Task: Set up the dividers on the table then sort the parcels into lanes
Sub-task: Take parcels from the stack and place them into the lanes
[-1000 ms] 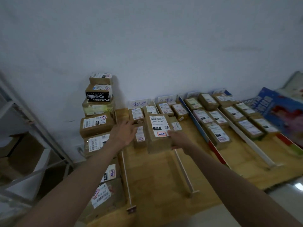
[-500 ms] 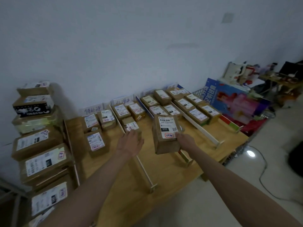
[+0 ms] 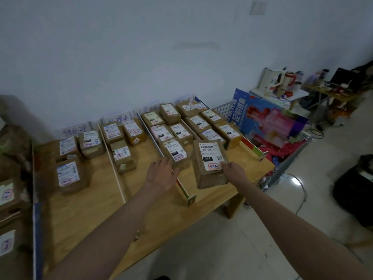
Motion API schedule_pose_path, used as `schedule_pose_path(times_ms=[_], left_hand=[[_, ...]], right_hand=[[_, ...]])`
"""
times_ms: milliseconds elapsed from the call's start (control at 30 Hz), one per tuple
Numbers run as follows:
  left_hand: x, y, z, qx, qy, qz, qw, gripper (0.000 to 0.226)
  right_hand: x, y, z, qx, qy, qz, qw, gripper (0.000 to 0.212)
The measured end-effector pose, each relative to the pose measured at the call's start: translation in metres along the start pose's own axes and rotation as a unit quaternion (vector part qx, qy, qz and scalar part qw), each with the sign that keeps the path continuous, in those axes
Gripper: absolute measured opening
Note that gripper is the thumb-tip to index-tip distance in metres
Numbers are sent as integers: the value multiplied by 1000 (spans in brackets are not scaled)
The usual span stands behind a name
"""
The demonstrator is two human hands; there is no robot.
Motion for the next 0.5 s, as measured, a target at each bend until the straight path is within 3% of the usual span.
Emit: schedule_pose_path(times_ms=[500], left_hand=[[21, -145, 43, -3, 3, -39, 999, 48]], right_hand=[[1, -162, -10, -33, 60, -55, 996, 44]])
Point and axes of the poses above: each hand's wrist, its own y-axis away from the middle knuckle, its own z-axis out of the palm, x = y × z, the point moved 8 cm from there along -y, towards the middle knuckle, and after that the axes turned 6 degrees about -x, right-handed, at the moved point
